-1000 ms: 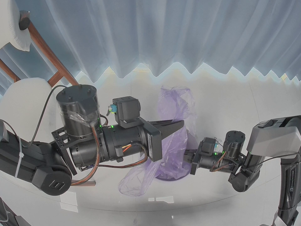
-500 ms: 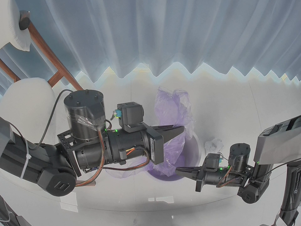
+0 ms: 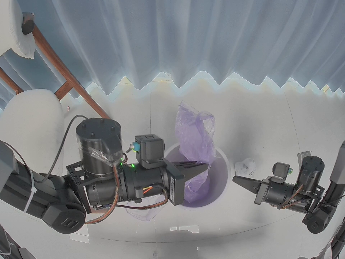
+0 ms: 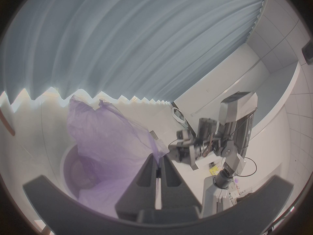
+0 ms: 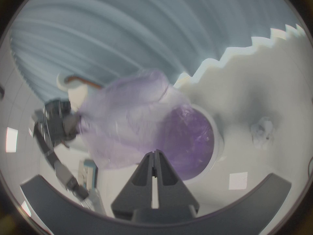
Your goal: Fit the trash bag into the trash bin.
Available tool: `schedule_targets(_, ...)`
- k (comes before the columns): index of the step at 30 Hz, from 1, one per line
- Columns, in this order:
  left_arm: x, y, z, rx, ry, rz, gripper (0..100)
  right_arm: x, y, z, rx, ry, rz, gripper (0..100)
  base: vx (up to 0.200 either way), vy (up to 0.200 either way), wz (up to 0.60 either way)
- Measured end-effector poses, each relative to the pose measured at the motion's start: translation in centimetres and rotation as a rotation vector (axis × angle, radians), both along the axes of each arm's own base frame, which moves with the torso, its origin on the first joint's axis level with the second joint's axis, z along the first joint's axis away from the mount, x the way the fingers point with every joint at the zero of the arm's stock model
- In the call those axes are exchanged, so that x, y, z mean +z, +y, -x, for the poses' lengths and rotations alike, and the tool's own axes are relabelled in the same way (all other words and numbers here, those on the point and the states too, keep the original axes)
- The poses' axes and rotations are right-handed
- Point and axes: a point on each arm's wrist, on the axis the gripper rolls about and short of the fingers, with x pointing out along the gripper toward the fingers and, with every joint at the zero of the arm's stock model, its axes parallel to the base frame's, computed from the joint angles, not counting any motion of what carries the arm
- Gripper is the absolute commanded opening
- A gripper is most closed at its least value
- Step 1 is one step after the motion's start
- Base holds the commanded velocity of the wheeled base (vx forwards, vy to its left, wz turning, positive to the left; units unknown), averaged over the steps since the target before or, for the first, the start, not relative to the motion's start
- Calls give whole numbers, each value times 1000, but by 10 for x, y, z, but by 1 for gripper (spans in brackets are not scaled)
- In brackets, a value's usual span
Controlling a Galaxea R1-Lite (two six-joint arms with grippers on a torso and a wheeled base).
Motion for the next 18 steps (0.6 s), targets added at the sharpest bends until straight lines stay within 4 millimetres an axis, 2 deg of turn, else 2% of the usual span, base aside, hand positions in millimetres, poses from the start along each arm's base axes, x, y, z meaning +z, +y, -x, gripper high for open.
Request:
schedule_targets(6, -14, -10, 21, -72, 33, -45, 0, 26, -11, 18, -114, 16, -127, 0, 0, 0, 0)
schedule_targets(13, -33, -23, 45, -162, 80, -105, 0, 39, -16, 29, -128, -28, -158, 0, 0, 0, 0)
schedule_targets(14, -35, -24, 47, -167, 85, -111, 0, 39, -16, 30, -134, -28, -157, 100, 0, 0, 0)
schedule_targets(18, -42, -24, 50, -170, 101, -132, 0, 39, -19, 33, -188, -30, -154, 100, 0, 0, 0)
